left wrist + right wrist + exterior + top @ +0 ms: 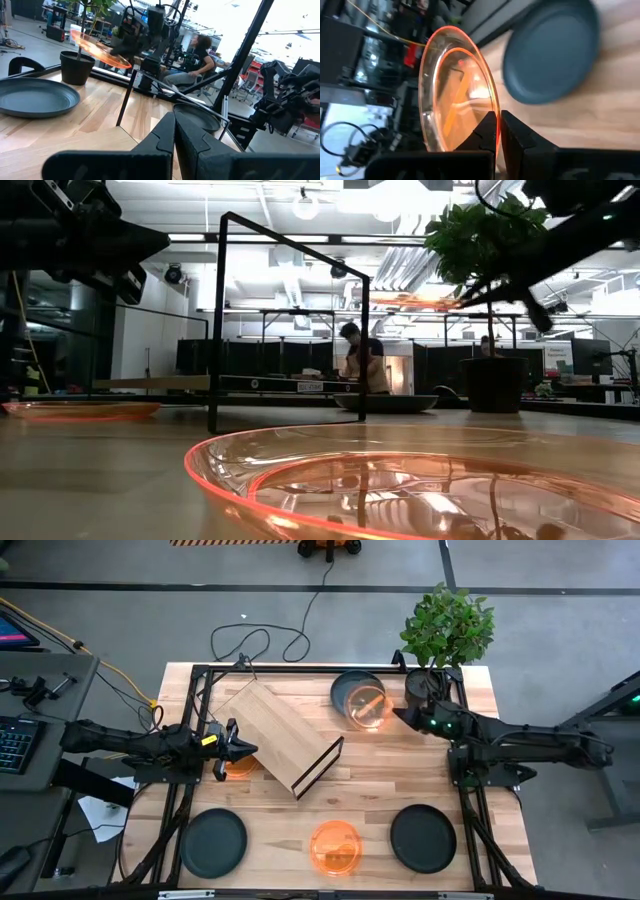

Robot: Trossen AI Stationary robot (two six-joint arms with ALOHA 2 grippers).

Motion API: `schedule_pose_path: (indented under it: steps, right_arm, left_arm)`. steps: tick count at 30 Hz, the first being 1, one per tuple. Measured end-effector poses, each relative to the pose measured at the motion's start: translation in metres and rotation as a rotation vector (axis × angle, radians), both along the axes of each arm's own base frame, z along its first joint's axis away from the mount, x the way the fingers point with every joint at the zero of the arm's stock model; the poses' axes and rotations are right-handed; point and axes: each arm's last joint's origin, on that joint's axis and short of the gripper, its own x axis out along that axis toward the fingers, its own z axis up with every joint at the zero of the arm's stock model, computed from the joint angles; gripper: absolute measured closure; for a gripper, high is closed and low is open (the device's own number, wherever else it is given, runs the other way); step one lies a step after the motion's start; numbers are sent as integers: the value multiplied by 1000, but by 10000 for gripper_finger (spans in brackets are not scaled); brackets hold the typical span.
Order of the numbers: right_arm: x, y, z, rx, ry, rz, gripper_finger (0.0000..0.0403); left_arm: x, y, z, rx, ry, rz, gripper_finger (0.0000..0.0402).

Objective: Place and stack plates onto a shelf
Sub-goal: Put the top orange plate on the shelf

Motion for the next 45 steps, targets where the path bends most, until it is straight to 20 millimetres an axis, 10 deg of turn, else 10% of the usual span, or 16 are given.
schedule_pose_path:
  steps: [14,27,45]
  right_arm:
    - [114,-56,45,-178,161,172,403]
    - [226,-102,39,-276,314,909,403]
    - [265,-81,-1,-310,453,1227,403]
  left_arm:
    - [0,0,0,0,0,0,401]
    - [0,0,0,0,0,0,401]
    - [0,0,0,0,-1,0,401]
